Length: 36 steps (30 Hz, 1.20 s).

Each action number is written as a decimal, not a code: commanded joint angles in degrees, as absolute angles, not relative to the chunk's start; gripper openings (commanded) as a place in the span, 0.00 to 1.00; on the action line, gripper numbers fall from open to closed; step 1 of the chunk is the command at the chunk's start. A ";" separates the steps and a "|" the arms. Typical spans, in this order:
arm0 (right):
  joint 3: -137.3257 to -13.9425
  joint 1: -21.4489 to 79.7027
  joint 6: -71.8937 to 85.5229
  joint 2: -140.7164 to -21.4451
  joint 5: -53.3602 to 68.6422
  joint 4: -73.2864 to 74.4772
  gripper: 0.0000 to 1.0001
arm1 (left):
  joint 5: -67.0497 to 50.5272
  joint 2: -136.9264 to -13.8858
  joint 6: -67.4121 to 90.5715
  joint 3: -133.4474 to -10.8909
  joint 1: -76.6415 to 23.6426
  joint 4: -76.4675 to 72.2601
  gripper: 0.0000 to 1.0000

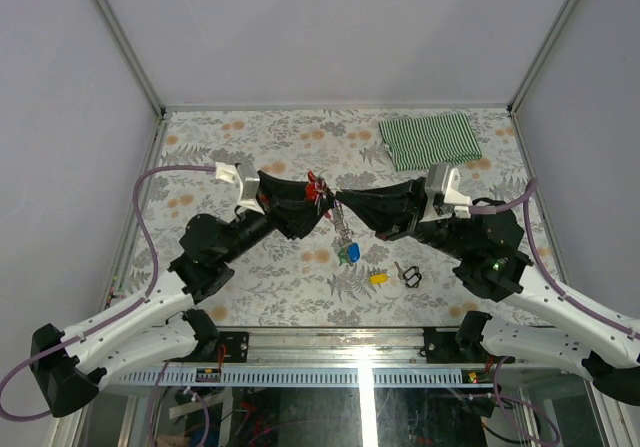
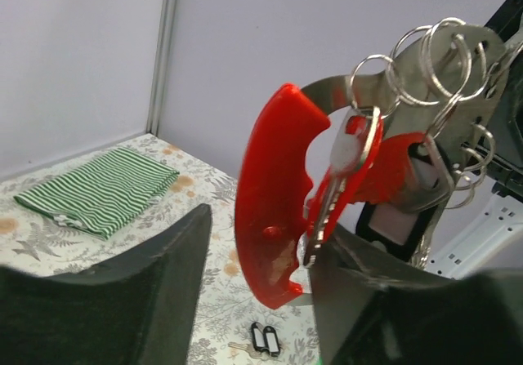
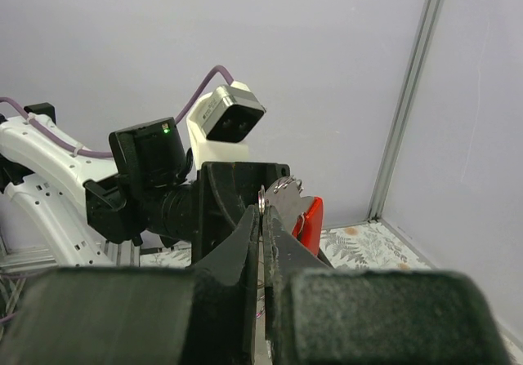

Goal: Put the keys on the keyring

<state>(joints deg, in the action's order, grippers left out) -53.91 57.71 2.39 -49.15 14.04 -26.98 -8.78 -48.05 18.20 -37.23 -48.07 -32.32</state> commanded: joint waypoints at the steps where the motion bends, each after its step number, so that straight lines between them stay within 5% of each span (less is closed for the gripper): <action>1: -54.09 57.97 2.05 -48.56 13.93 -32.18 0.00 | -6.62 -48.49 16.05 -40.01 -48.75 -34.76 0.43; 16: -55.86 58.03 -7.62 -46.78 27.71 -24.04 0.00 | -19.29 -46.44 12.48 -43.03 -48.78 -28.48 0.01; 36: -63.01 57.96 -36.21 -44.85 33.82 -2.51 0.00 | -31.30 -45.52 5.60 -48.46 -48.80 -12.48 0.00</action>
